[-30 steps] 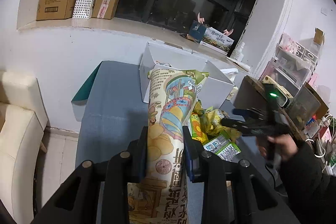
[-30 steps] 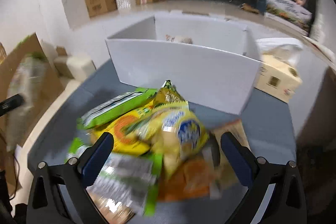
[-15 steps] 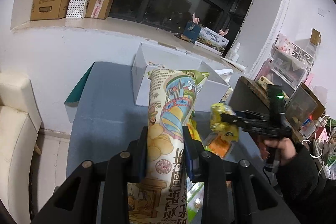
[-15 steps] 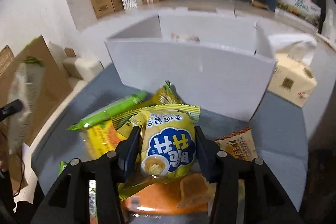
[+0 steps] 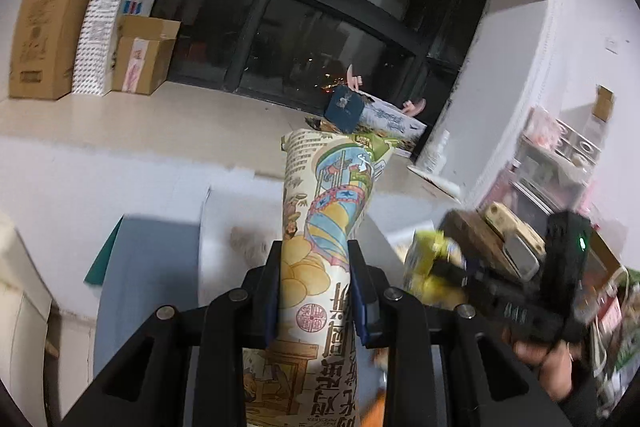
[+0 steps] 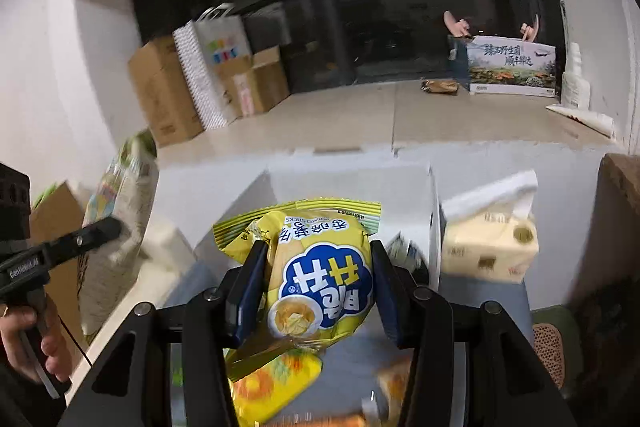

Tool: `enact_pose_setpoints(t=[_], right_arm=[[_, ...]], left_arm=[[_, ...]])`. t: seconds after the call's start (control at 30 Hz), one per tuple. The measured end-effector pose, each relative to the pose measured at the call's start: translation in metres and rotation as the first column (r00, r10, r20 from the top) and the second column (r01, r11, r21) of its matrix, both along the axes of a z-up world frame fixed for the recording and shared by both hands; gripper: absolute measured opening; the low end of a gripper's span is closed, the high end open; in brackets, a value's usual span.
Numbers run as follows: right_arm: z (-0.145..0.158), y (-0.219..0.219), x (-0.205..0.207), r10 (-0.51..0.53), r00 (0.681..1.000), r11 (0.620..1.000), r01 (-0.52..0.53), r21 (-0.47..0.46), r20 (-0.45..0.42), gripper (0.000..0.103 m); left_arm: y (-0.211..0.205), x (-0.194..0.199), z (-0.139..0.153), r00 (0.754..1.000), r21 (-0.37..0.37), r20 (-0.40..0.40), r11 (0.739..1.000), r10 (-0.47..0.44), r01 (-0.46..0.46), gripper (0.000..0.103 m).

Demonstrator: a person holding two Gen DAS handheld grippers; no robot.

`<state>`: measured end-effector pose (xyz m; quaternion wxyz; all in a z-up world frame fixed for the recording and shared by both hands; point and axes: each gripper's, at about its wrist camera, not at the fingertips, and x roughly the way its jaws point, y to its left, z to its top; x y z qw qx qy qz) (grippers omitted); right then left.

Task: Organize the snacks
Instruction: 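Lower both bags into the white box and open both tools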

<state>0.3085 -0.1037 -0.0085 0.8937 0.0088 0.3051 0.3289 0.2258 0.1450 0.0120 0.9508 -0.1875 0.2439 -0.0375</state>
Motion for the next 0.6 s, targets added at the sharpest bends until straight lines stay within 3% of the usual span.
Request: enact_pose_setpoints(t=[0.1, 0.23, 0.27, 0.3, 0.33, 0.37, 0.4, 0.47, 0.6], right_arm=[[-0.001, 0.015, 0.034, -0.024, 0.999, 1.0, 0.023, -0.014, -0.037, 0.054], [-0.011, 0.032, 0.071, -0.043, 0.997, 0.998, 0.04, -0.052, -0.06, 0.055], [-0.013, 0.034, 0.076, -0.041, 0.997, 0.998, 0.037, -0.056, -0.068, 0.057], [-0.017, 0.039, 0.084, -0.036, 0.996, 0.998, 0.031, -0.063, -0.085, 0.061], [-0.022, 0.043, 0.091, -0.033, 0.994, 0.997, 0.026, -0.068, -0.104, 0.075], [-0.025, 0.045, 0.095, -0.032, 0.993, 0.997, 0.024, -0.07, -0.11, 0.098], [-0.028, 0.048, 0.096, -0.04, 0.994, 0.996, 0.032, -0.081, -0.102, 0.103], [-0.029, 0.046, 0.093, -0.06, 0.994, 0.993, 0.051, -0.104, -0.089, 0.103], [-0.026, 0.036, 0.079, -0.05, 0.996, 0.997, 0.046, -0.059, -0.078, 0.103]], left_arm=[[0.007, 0.056, -0.004, 0.997, -0.01, -0.056, 0.999, 0.051, -0.051, 0.032], [0.016, 0.11, -0.032, 0.981, 0.013, -0.165, 0.994, 0.105, -0.104, 0.035], [0.019, 0.123, -0.046, 0.968, 0.029, -0.22, 0.993, 0.121, -0.118, 0.048], [0.021, 0.128, -0.053, 0.96, 0.038, -0.241, 0.99, 0.142, -0.137, 0.073], [0.025, 0.129, -0.062, 0.952, 0.045, -0.255, 0.985, 0.171, -0.165, 0.088], [0.029, 0.127, -0.067, 0.947, 0.045, -0.261, 0.982, 0.189, -0.183, 0.103], [0.034, 0.122, -0.072, 0.942, 0.038, -0.266, 0.979, 0.205, -0.202, 0.103], [0.04, 0.111, -0.075, 0.945, 0.014, -0.265, 0.981, 0.189, -0.192, 0.103], [0.042, 0.081, -0.063, 0.959, 0.067, -0.225, 0.985, 0.173, -0.162, 0.103]])
